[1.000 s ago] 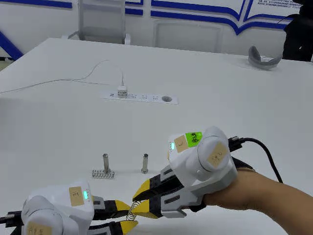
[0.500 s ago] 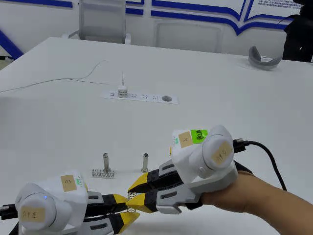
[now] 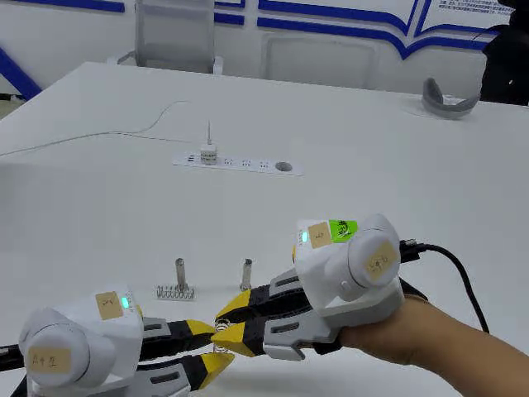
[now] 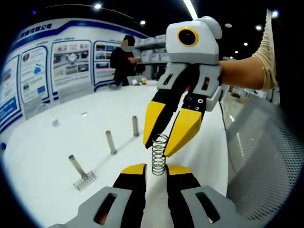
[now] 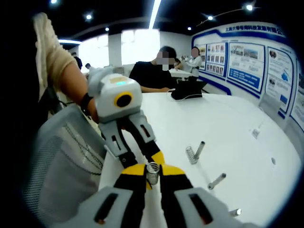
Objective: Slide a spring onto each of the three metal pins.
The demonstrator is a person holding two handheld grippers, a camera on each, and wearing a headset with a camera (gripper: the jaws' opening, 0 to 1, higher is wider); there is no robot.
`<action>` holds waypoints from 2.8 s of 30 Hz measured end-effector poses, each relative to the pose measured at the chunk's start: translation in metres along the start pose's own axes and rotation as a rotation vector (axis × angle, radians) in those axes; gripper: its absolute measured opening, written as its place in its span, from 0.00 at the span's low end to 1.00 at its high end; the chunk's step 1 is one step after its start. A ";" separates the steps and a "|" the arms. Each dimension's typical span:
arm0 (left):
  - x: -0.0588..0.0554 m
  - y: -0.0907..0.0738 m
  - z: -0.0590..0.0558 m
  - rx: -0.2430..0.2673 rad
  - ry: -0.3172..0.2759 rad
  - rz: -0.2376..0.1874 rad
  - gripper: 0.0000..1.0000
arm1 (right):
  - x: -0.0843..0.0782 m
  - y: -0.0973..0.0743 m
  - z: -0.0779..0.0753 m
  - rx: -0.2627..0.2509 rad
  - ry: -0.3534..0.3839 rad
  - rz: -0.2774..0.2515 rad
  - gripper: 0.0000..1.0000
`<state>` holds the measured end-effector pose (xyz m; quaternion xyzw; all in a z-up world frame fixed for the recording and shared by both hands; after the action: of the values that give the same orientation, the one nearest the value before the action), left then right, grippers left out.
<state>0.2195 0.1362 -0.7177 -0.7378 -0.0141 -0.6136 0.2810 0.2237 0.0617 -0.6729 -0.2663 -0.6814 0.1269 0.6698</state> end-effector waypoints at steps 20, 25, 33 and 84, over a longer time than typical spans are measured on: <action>-0.009 -0.017 0.015 0.113 -0.053 -0.004 0.54 | -0.005 -0.009 -0.010 -0.044 0.024 -0.002 0.12; -0.012 -0.024 0.019 0.147 -0.081 -0.020 0.61 | -0.007 -0.014 -0.016 -0.068 0.032 -0.006 0.12; -0.016 -0.031 0.022 0.183 -0.113 -0.037 0.66 | -0.006 -0.024 -0.032 -0.122 0.043 -0.021 0.12; -0.016 -0.031 0.021 0.227 -0.150 -0.071 0.68 | -0.025 -0.006 -0.110 -0.396 0.167 -0.017 0.12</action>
<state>0.2234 0.1769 -0.7218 -0.7441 -0.1305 -0.5607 0.3389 0.3299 0.0234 -0.6834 -0.3964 -0.6375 -0.0375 0.6596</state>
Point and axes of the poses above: the centre of the closed fingertips' face, and the gripper's own axes: y roughly forward along the fingers, z roughly to its left, x roughly out of its top, the point moved 6 cm from there along -y, roughly backward along the fingers, and after that the axes turned 4 degrees about -y, right-handed, at the moved point
